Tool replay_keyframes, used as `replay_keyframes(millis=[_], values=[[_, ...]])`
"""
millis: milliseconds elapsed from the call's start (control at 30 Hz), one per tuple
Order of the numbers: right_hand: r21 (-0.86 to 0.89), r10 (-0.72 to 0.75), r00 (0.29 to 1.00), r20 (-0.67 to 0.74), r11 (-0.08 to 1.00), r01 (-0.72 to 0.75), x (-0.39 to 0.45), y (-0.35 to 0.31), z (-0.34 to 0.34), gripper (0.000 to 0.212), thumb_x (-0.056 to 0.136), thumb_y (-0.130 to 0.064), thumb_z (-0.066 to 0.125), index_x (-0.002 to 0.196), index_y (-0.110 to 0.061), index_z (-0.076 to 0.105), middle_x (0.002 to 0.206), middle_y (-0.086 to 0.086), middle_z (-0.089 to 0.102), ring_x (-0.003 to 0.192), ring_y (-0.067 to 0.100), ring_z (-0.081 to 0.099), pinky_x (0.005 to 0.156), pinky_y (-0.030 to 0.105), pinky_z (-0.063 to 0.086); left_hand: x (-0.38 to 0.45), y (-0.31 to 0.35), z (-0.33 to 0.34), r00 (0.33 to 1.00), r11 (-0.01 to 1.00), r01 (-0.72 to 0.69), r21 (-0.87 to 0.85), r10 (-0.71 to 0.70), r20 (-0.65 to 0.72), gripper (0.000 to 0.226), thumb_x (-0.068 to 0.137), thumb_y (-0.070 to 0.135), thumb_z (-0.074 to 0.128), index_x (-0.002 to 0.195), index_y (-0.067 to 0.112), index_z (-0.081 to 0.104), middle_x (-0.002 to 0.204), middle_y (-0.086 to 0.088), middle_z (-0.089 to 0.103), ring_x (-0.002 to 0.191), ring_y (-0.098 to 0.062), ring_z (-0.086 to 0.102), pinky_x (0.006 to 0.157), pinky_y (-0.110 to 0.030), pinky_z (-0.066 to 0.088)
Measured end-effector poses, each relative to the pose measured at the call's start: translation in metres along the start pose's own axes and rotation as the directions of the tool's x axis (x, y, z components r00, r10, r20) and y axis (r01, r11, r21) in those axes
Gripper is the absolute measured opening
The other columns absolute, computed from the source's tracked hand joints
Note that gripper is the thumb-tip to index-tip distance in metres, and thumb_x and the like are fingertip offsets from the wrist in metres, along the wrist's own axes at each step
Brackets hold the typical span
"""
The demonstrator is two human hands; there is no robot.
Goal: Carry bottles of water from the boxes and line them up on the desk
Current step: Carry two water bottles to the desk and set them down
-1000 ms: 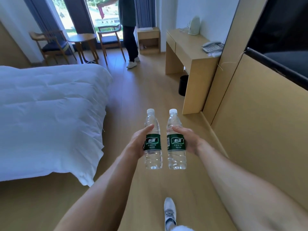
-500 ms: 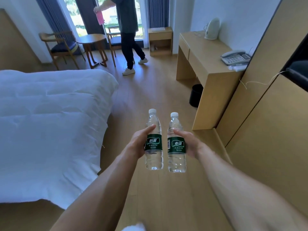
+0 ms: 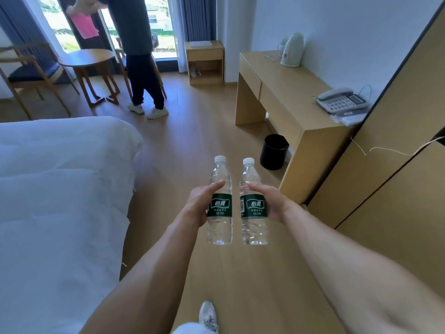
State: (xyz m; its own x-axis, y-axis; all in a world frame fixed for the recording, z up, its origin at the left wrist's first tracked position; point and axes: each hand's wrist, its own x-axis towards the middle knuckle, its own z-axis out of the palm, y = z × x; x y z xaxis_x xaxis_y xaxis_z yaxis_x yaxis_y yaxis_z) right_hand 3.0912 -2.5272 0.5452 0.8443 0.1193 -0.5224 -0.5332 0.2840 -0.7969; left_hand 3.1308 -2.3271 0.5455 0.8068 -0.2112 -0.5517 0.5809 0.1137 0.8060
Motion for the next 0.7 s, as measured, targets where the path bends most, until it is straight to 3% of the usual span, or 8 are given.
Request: replay_keyframes(millis=[167, 300, 400, 700], values=[[0.023, -0.036, 0.999, 0.008, 0.999, 0.036, 0.068, -0.06, 0.02, 0.048, 0.098, -0.028, 0.056, 0.139, -0.002, 0.048, 0.137, 0.03, 0.053, 0.111, 0.039, 0.058, 0.108, 0.058, 0.04, 0.075, 0.065, -0.013, 0.999, 1.0, -0.014, 0.008, 0.014, 0.039, 0.045, 0.08, 0.026, 0.083, 0.113, -0.001, 0.067, 0.097, -0.022, 0.076, 0.082, -0.034, 0.075, 0.08, -0.048, 0.061], [0.057, -0.057, 0.998, -0.003, 0.997, 0.057, 0.118, -0.095, 0.022, 0.047, 0.099, -0.027, 0.056, 0.14, -0.005, 0.049, 0.137, 0.028, 0.055, 0.11, 0.038, 0.059, 0.106, 0.056, 0.044, 0.126, 0.106, -0.016, 0.999, 1.0, -0.005, 0.015, 0.004, 0.052, 0.044, 0.082, 0.026, 0.081, 0.115, 0.001, 0.066, 0.099, -0.022, 0.075, 0.086, -0.036, 0.075, 0.085, -0.053, 0.06], [0.061, -0.064, 0.998, -0.001, 0.996, 0.063, 0.159, -0.118, 0.017, 0.045, 0.099, -0.027, 0.055, 0.139, -0.006, 0.049, 0.136, 0.027, 0.056, 0.114, 0.041, 0.058, 0.107, 0.058, 0.042, 0.165, 0.131, -0.015, 0.998, 1.0, -0.004, 0.008, 0.003, 0.062, 0.042, 0.083, 0.026, 0.081, 0.114, 0.001, 0.066, 0.098, -0.022, 0.076, 0.083, -0.035, 0.075, 0.076, -0.047, 0.061], [0.063, -0.154, 0.986, 0.061, 0.987, 0.151, 0.313, -0.208, -0.004, 0.043, 0.1, -0.027, 0.052, 0.136, -0.001, 0.053, 0.132, 0.029, 0.058, 0.11, 0.041, 0.061, 0.1, 0.055, 0.048, 0.304, 0.221, -0.006, 0.998, 0.998, -0.063, 0.017, 0.063, -0.004, 0.042, 0.092, 0.028, 0.07, 0.12, -0.002, 0.061, 0.102, -0.026, 0.07, 0.089, -0.038, 0.068, 0.094, -0.059, 0.054]])
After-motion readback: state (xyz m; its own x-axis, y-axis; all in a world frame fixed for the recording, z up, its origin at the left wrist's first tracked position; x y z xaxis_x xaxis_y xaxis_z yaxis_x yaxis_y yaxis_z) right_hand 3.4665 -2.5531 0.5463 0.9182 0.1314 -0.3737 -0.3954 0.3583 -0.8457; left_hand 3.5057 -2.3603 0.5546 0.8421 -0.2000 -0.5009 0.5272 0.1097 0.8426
